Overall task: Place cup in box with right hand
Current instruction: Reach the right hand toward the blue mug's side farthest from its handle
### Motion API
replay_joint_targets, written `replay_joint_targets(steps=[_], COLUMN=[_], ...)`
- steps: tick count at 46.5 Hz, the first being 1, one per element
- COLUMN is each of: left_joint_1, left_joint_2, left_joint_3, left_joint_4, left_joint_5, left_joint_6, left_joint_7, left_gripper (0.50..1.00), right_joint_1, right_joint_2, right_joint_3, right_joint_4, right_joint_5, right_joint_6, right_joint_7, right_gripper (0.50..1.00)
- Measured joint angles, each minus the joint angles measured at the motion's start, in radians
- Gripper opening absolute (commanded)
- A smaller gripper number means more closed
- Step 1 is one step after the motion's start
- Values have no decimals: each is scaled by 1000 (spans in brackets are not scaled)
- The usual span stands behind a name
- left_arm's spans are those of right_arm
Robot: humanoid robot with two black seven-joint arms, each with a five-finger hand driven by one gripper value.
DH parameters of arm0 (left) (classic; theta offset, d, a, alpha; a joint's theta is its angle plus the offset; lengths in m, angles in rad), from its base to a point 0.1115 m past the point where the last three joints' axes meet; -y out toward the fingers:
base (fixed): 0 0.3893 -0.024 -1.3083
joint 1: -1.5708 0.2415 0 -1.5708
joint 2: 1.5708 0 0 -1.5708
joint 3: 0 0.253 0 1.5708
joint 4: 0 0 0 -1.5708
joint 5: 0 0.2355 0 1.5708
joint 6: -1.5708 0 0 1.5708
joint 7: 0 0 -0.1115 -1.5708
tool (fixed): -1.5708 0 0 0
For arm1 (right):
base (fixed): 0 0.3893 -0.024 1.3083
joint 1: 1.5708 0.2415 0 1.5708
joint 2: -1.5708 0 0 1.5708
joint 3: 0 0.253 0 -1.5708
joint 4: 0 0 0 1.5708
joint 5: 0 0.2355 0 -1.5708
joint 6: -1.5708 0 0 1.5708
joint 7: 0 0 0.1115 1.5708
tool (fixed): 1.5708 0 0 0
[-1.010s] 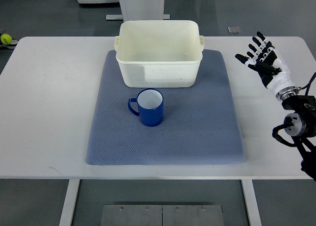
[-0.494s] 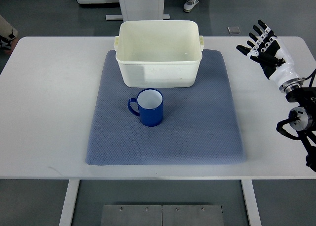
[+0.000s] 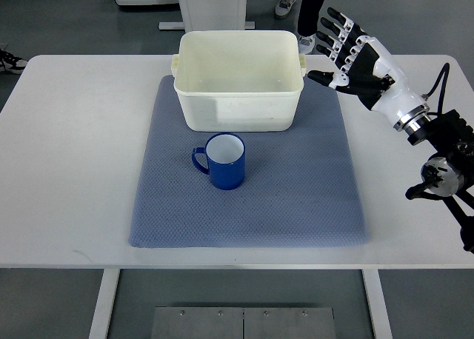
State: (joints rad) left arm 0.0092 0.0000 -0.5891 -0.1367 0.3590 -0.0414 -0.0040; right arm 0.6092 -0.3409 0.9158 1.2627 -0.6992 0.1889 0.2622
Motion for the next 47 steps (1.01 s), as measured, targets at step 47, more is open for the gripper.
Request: replay_joint_targets(steps=[47], left_joint_1=[-1], left_joint_2=[0], left_joint_3=[0], left_joint_4=[0], left_joint_5=[1], left_joint_6=[0], left_joint_7=[0], left_gripper=[1000], right_joint_1=[-8], right_joint_2=[61], right_joint_3=[-194], right_joint_4=[-33], right_joint_5=[-175], right_joint_6=[40], right_joint_7=[9], right_gripper=[998])
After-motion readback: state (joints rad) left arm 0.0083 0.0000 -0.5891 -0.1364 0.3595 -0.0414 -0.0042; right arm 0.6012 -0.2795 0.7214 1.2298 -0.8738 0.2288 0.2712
